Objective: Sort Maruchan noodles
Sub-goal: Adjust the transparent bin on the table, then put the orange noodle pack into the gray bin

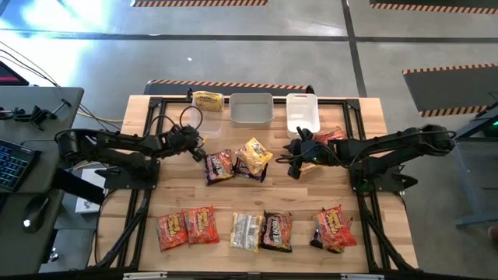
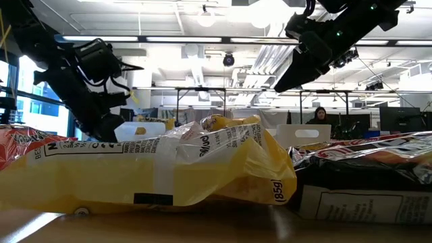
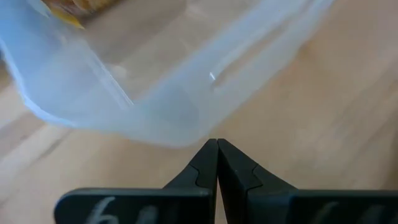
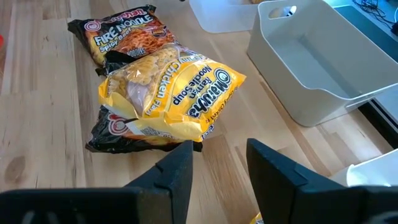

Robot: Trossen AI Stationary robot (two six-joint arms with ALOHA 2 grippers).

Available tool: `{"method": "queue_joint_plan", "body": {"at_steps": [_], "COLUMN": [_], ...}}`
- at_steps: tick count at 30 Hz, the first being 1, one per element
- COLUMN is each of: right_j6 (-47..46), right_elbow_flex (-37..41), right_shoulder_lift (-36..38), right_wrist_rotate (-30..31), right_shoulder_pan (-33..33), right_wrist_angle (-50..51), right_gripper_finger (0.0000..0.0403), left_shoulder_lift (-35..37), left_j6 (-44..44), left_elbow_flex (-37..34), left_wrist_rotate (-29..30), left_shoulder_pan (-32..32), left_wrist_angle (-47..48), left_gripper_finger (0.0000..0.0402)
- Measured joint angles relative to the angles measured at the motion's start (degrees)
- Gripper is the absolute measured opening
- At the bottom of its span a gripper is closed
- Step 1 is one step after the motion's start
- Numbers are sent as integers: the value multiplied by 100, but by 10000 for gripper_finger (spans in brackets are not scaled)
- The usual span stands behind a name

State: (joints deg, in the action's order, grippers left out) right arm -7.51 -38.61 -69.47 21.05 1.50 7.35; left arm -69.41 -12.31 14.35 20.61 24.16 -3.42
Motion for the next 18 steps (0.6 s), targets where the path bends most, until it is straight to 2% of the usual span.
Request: {"method": "queue_joint_plan", "body": {"at_steps": [6, 9, 14, 18], "right_j6": [0, 24, 204, 343], "right_elbow_flex": [0, 0, 0, -7], "right_shoulder_lift": [0, 0, 0, 59], "right_wrist_rotate": [1, 1, 59, 92], "right_shoulder_pan": [0, 0, 0, 0], "right_wrist_angle": [2, 4, 7, 82], "right_gripper_finger": [135, 135, 135, 135], "left_shoulder_lift": [8, 11, -2, -2], "left_j6": [91, 316, 548, 651], "left_elbow_flex": [4, 7, -7, -4], "left_wrist_rotate": [-595, -1079, -2359, -2604], "left_shoulder_pan": [-102, -211, -293, -289], "left_wrist_angle": [250, 166, -601, -1269], "left_gripper_finger": [0, 1, 1, 1]}}
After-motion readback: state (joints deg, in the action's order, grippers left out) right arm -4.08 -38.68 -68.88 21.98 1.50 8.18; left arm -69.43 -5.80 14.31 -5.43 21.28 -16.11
